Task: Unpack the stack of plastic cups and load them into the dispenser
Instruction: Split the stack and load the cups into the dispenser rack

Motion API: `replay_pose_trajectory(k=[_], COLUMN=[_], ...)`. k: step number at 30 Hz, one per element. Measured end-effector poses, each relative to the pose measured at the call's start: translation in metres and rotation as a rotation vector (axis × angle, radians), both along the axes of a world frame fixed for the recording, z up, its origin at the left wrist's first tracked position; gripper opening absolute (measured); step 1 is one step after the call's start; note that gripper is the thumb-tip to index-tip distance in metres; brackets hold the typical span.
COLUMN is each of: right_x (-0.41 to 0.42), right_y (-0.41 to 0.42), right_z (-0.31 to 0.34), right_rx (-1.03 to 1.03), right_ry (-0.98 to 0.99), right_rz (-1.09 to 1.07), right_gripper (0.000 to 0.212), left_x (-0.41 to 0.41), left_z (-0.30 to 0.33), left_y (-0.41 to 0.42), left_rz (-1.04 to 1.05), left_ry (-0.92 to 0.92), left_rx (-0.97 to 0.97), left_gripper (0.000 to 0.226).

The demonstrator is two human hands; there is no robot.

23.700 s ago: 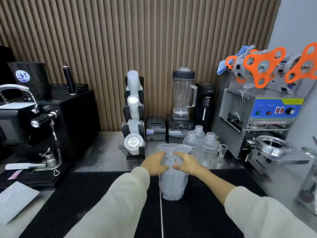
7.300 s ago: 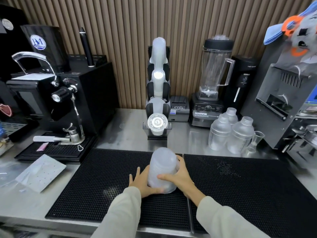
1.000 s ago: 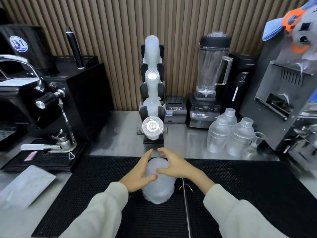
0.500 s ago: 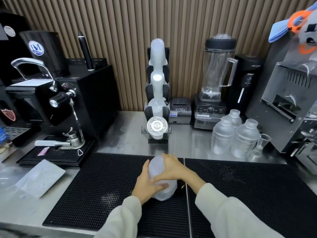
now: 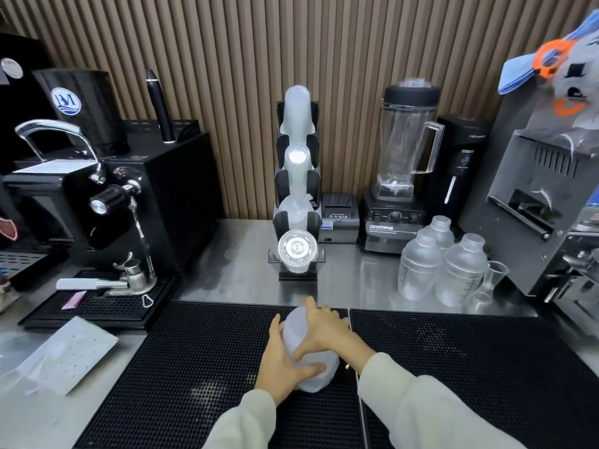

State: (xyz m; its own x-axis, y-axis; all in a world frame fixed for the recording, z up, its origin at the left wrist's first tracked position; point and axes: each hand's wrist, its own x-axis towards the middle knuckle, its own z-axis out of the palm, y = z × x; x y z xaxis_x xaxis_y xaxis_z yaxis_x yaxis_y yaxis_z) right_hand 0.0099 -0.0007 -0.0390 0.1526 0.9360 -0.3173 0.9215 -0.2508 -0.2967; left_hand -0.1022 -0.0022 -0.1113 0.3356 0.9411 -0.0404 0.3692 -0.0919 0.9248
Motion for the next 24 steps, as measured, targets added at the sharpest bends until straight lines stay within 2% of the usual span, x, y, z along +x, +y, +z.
replay_pose_trajectory(k=[3, 9, 12, 15, 19, 24], right_x=[-0.002, -0.010, -0.007, 0.000, -0.012, -0.009], right_y=[0.000, -0.002, 0.004, 0.012, 0.011, 0.010], right_z=[0.001, 0.006, 0.013, 0.020, 0.013, 0.017], right_rx=[-0.021, 0.030, -0.061, -0.091, -0.093, -0.050], right_ry=[-0.053, -0.263, -0.135, -0.001, -0.105, -0.172], right_rz=[-0.012, 0.055, 0.045, -0.006, -0.003, 0.002], right_gripper=[0.102, 0.095, 0.098, 0.081, 0.089, 0.087], left_x=[-0.001, 0.000, -0.001, -0.001, -0.001, -0.002], left_z=[-0.005, -0.009, -0.010, -0.010, -0.012, -0.010], left_y=[0.002, 0.005, 0.005, 0.004, 0.005, 0.007], left_rz=[-0.013, -0.040, -0.038, -0.026, -0.043, -0.076], left_ry=[0.024, 0.037, 0.042, 0.077, 0.062, 0.069], left_rx=[-0.034, -0.043, -0.018, 0.006, -0.008, -0.005], left_gripper=[0.123, 0.116, 0.116, 0.115, 0.116, 0.117])
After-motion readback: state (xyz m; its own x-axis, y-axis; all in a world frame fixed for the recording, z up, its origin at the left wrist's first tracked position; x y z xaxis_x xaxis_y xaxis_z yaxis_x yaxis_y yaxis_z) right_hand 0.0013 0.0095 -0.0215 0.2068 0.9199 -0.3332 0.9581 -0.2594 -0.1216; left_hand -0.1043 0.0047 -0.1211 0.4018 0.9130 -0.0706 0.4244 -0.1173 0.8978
